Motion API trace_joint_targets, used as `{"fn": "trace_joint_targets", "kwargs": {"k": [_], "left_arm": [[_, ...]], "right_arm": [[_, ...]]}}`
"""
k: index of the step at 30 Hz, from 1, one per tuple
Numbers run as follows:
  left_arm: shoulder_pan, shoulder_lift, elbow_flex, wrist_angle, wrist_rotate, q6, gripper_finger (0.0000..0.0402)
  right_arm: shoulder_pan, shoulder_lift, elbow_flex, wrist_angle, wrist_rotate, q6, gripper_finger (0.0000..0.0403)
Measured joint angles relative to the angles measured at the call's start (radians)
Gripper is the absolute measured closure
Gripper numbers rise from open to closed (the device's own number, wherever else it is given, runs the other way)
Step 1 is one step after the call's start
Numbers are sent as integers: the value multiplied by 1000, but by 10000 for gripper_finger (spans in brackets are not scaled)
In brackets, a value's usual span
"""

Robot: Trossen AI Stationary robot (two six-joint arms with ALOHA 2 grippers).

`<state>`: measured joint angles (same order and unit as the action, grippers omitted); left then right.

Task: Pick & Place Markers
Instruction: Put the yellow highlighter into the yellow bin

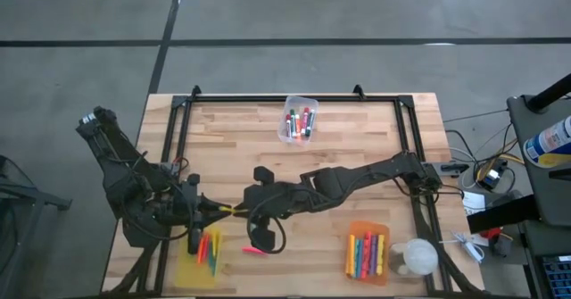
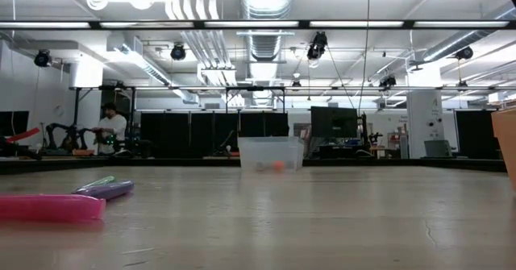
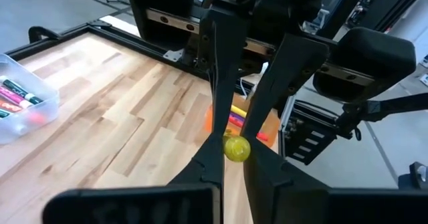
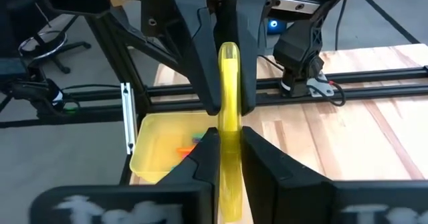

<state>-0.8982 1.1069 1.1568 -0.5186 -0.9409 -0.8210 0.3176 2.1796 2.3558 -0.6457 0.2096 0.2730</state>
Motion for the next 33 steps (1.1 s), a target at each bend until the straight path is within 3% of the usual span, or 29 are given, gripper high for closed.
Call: {"fn": "trace_joint_targets", "kwargs": {"k": [11,17,25,33], "left_arm": [[0,-35,0,-9,24,-4,373],[0,-81,0,-201,246,-230,373],[-3,-55,0,-478,633,-577,373],[-2,20,-13,-607,770,-703,370]], "right_arm": [[-6,0,-12,-81,2,8,227],[-6,0,-21,-241,2,-45,179],[-7,0,-117,-263,3,-24,166],[-6,2,-224,-252,2,65,176]]}}
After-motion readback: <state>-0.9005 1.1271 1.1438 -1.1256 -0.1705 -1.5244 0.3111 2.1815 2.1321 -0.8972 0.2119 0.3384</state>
